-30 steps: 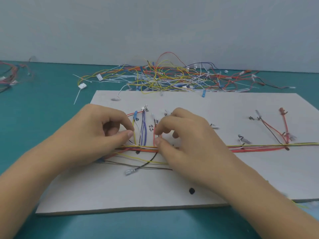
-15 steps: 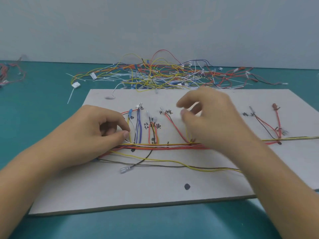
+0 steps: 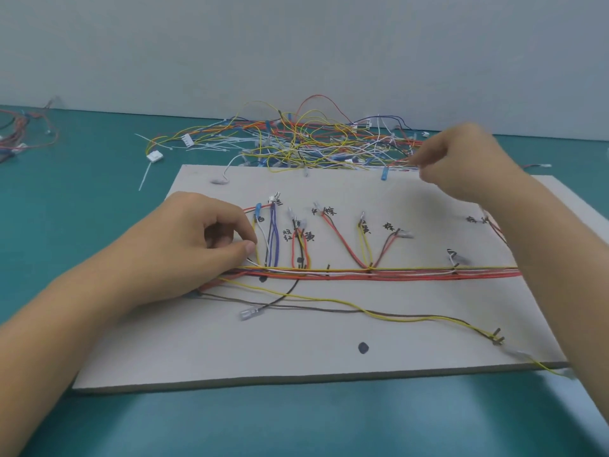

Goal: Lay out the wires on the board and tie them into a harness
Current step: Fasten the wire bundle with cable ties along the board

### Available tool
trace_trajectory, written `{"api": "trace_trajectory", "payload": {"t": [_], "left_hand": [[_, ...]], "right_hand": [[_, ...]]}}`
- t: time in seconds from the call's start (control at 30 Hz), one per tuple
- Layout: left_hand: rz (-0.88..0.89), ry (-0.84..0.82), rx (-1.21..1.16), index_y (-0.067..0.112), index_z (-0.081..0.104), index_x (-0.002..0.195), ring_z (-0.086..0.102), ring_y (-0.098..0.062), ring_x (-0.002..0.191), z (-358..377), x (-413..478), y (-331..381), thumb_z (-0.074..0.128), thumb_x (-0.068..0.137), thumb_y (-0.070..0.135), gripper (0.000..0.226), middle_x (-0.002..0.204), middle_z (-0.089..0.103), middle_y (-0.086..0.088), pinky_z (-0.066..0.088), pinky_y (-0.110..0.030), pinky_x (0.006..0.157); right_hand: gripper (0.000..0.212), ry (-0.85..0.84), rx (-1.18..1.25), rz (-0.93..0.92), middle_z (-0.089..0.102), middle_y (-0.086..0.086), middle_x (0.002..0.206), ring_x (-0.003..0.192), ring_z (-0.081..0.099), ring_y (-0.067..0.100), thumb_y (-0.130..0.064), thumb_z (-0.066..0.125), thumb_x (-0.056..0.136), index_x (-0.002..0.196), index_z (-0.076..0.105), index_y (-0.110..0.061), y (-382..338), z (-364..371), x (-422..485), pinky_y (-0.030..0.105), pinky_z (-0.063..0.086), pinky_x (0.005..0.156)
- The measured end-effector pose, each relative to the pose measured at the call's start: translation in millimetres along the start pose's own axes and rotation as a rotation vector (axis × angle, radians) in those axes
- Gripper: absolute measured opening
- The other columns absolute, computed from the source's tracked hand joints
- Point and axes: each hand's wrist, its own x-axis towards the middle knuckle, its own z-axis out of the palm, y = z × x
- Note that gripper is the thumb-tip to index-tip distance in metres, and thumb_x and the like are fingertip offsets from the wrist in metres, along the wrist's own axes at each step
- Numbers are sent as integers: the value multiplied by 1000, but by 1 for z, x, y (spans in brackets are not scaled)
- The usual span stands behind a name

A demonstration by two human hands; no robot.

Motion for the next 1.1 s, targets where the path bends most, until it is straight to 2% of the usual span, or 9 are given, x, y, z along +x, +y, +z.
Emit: {"api": "trace_trajectory", "payload": {"t": [0.07,0.2,0.5,0.63,0.73,0.8,0.87,1.0,1.1], "left_hand": [[-4,4,7,36,74,83,49,-9,45,0,1,0,73,92,22,17,55,59,-2,41,-14,46],[-9,8,11,36,75,83,47,-8,47,0,0,0,74,91,23,15,58,59,-2,39,-14,47],[-4,19,27,36,76,85,43,-6,48,0,0,-1,75,89,29,7,58,58,-1,36,-17,48],[-5,22,18,36,76,87,44,-5,47,0,1,-1,75,89,35,3,58,58,-1,37,-19,49],[-4,26,34,35,76,86,44,-6,47,1,1,-2,74,90,33,5,57,58,0,37,-19,49],[-9,26,35,35,76,86,44,-6,47,1,1,-3,74,90,32,5,57,58,1,37,-18,49],[-8,23,35,36,76,87,45,-6,46,2,1,-4,73,91,32,6,56,58,1,38,-18,48],[17,29,44,38,75,89,45,-6,47,2,1,-6,73,91,32,7,56,58,2,39,-20,49],[61,112,59,41,75,90,48,-12,51,3,1,-7,75,90,35,7,59,58,5,43,-27,52]], "right_hand": [[30,-30,33,8,75,3,102,89,66,21,-4,66,84,101,80,-26,4,7,6,28,48,82],[32,-55,-1,-91,73,2,99,89,60,18,-4,66,86,106,78,-26,3,26,7,23,39,77],[12,-132,43,-174,73,-9,81,66,61,-3,-19,80,84,79,76,-29,13,28,3,18,43,61],[15,-114,-21,-136,70,-6,77,75,63,11,-17,75,89,76,71,-23,15,29,3,21,42,61],[13,-166,-159,-112,67,0,89,88,60,23,-11,65,95,85,68,-18,9,33,3,27,40,68],[10,-192,-203,-99,67,7,98,94,57,26,-8,60,97,94,69,-13,5,33,0,28,39,77],[11,-167,-196,-111,65,5,95,90,56,24,-8,59,97,95,69,-11,2,27,-6,28,38,75],[14,35,9,-173,66,-3,78,68,58,12,-12,63,94,82,66,-19,-15,9,-30,23,38,55],[20,50,332,-277,70,-3,72,60,61,8,-9,66,92,80,63,-24,-46,8,-55,26,49,57]]}}
